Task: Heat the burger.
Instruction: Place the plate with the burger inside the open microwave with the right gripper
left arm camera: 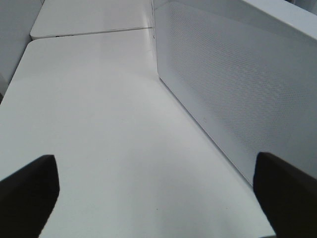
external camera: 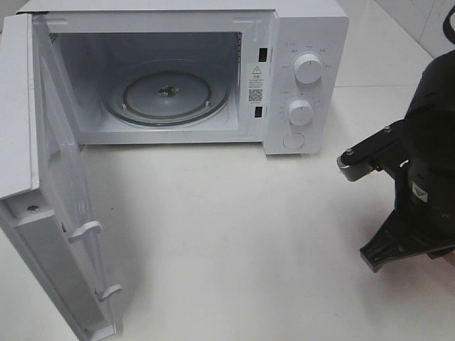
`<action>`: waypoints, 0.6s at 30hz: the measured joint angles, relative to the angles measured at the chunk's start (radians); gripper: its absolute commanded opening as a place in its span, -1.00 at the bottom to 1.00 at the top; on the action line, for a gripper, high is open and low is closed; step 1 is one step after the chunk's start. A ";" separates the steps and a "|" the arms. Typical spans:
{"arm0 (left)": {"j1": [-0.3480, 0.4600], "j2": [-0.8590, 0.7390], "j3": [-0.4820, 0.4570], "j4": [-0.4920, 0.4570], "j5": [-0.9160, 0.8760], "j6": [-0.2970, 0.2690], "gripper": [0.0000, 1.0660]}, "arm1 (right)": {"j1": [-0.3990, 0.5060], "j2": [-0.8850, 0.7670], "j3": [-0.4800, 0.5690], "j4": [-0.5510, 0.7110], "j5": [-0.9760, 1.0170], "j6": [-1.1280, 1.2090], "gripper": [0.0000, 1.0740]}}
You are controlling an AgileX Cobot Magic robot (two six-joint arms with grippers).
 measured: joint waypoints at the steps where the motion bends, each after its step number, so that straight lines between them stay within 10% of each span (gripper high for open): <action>1: 0.000 0.000 0.000 0.000 0.000 0.000 0.92 | 0.000 0.000 0.000 0.000 0.000 0.000 -1.00; 18: 0.000 0.000 0.000 0.000 0.000 0.000 0.92 | 0.283 -0.106 0.080 0.004 0.063 0.006 -1.00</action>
